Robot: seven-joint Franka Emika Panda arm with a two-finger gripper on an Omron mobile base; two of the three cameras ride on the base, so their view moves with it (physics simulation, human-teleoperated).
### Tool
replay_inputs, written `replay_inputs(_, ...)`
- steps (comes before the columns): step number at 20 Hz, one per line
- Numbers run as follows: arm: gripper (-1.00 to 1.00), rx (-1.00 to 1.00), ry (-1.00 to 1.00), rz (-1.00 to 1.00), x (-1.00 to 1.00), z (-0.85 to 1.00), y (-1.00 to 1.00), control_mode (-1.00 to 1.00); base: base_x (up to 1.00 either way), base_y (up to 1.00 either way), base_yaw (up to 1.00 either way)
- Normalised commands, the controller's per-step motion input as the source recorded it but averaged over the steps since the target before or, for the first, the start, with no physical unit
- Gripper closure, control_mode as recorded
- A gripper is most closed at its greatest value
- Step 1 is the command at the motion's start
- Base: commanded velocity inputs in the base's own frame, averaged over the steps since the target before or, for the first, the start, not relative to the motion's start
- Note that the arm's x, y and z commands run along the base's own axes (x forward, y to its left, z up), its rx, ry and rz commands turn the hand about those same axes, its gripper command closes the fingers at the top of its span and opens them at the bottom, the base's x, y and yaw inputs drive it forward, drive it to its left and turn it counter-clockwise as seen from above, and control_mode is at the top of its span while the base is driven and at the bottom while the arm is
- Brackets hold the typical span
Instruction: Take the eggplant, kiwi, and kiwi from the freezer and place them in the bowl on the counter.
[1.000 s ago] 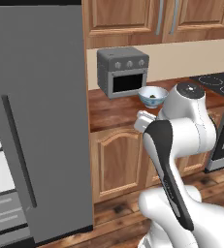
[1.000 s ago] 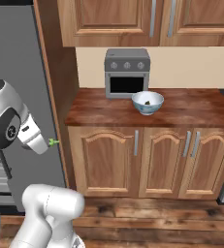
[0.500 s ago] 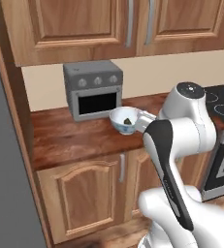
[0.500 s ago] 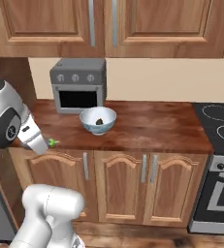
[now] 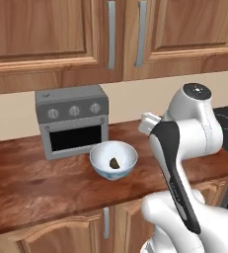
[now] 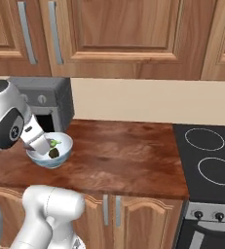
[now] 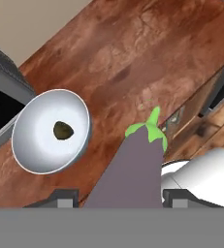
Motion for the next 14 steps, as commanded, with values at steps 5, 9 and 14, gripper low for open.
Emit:
replay_inputs(5, 1.0, 0.0, 0.0, 0.0, 0.0, 0.0, 0.0, 1.0, 0.82, 0.32, 0.08)
replay_inputs(9, 1.0, 0.0, 0.09, 0.05, 0.4, -0.39, 0.01, -1.0, 0.16, 0.08, 0.01)
replay_inputs(14, 1.0, -0.01, 0.2, 0.06, 0.79, -0.74, 0.47, -1.0, 0.0, 0.0, 0.0)
